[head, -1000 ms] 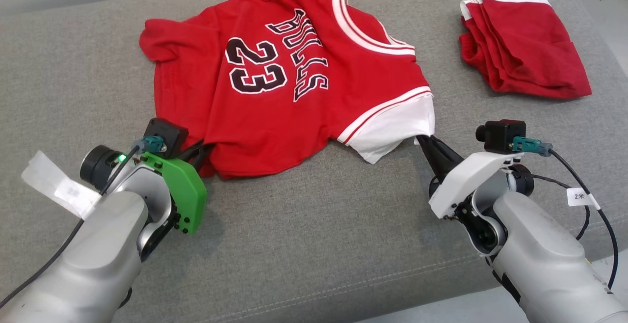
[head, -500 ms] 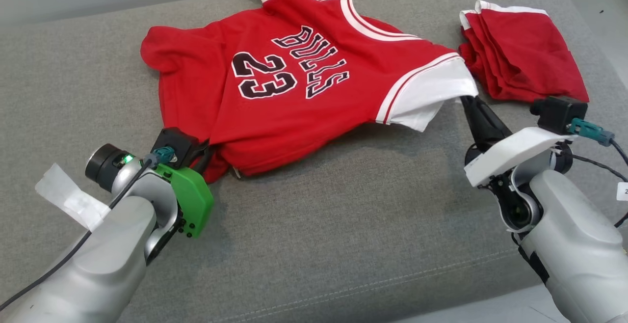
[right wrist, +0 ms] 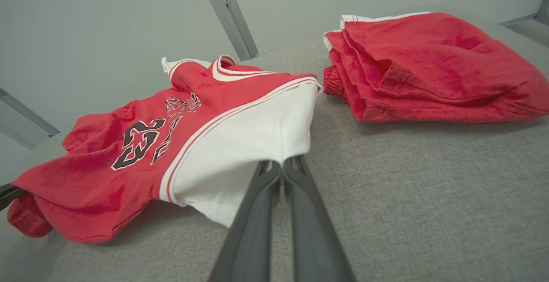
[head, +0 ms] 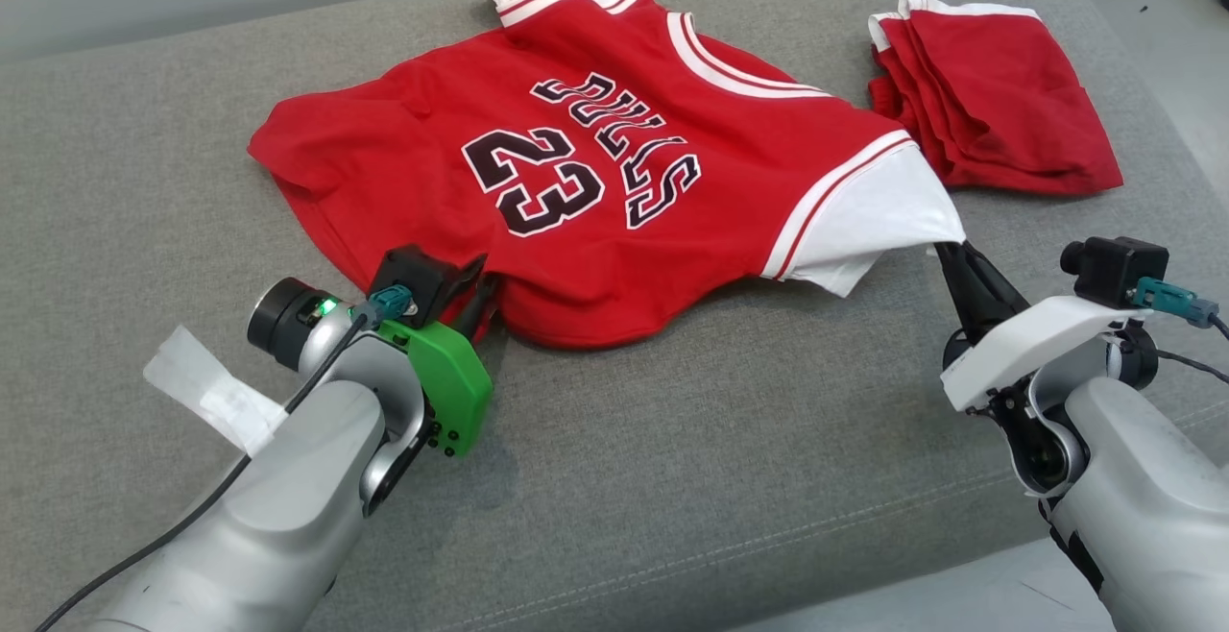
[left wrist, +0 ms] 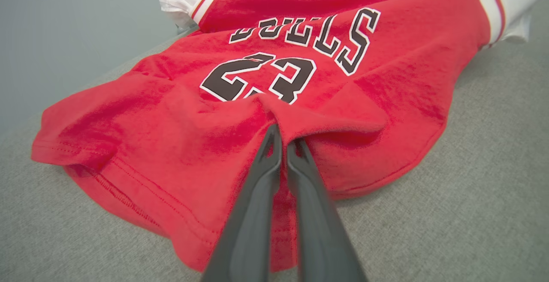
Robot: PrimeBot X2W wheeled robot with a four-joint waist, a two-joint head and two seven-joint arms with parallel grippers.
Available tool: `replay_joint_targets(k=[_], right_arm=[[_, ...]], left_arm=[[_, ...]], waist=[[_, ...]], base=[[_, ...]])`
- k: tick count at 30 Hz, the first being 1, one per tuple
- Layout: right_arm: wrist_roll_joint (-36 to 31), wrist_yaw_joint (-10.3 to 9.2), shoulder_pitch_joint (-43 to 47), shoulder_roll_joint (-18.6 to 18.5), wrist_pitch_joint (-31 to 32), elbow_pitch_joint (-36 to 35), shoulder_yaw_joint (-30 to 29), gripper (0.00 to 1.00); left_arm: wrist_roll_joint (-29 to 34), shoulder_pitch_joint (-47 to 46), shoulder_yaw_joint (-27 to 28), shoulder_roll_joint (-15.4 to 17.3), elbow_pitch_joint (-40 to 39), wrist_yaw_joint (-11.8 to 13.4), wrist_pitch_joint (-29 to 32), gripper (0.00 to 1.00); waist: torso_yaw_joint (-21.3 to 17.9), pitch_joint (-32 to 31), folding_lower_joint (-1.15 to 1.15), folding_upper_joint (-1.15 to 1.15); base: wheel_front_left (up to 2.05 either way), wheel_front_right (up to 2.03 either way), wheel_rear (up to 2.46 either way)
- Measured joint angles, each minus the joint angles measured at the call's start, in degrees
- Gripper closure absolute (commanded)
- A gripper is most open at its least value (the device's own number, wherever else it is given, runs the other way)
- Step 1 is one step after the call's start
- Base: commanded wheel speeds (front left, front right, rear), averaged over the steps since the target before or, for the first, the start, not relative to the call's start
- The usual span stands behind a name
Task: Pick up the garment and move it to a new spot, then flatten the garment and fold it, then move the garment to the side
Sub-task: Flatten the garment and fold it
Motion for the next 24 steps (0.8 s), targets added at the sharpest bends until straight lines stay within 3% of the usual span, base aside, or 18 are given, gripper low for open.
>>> replay_joint_targets(k=[9, 17, 24], right_arm=[[0.0, -0.42, -0.7, -0.2, -0.3, 0.2, -2.3, 1.00], [0.1, -0.43, -0.6, -0.2, -0.5, 0.5, -3.7, 1.00], [0.1, -0.42, -0.4, 0.8, -0.7, 0.7, -3.9, 1.00]], left_arm=[[0.1, 0.7, 0.1, -0.2, 0.3, 0.9, -3.2, 0.00], [-2.2, 7.9, 3.2, -0.2, -3.1, 3.7, -5.2, 0.00], [-4.4, 13.9, 3.8, -1.6, -3.1, 4.5, -5.2, 0.00]], waist=[[0.5, 1.0, 0.00, 0.00], [1.8, 0.9, 0.00, 0.00], [3.0, 0.7, 0.00, 0.00]], base=[[0.00, 0.00, 0.00], [0.00, 0.00, 0.00], [0.00, 0.00, 0.00]])
